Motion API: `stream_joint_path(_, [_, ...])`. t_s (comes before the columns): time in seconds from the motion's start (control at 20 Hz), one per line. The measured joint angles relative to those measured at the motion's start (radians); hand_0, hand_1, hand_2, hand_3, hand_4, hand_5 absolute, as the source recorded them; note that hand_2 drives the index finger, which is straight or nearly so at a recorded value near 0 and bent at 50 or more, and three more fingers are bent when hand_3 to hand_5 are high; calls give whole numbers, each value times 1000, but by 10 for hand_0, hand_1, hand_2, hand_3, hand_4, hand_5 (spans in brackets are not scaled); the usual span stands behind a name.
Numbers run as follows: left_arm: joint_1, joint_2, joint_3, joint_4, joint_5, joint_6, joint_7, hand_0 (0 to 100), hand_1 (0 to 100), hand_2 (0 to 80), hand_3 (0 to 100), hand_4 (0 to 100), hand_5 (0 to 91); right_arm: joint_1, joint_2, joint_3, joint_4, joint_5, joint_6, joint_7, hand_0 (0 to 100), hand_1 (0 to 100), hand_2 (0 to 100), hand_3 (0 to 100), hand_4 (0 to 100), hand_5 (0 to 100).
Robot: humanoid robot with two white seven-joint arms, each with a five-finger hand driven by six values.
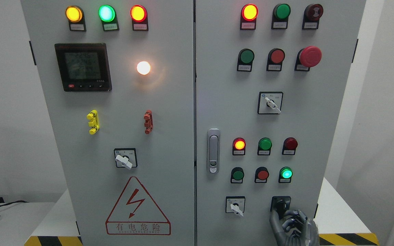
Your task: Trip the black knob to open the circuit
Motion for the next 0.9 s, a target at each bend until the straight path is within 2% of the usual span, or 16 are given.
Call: stream_joint_path(0.9, [0,1,0,0,0,0,0,120,389,0,0,0,0,0,0,-28,2,20,1,-2,313,710,544,810,827,967])
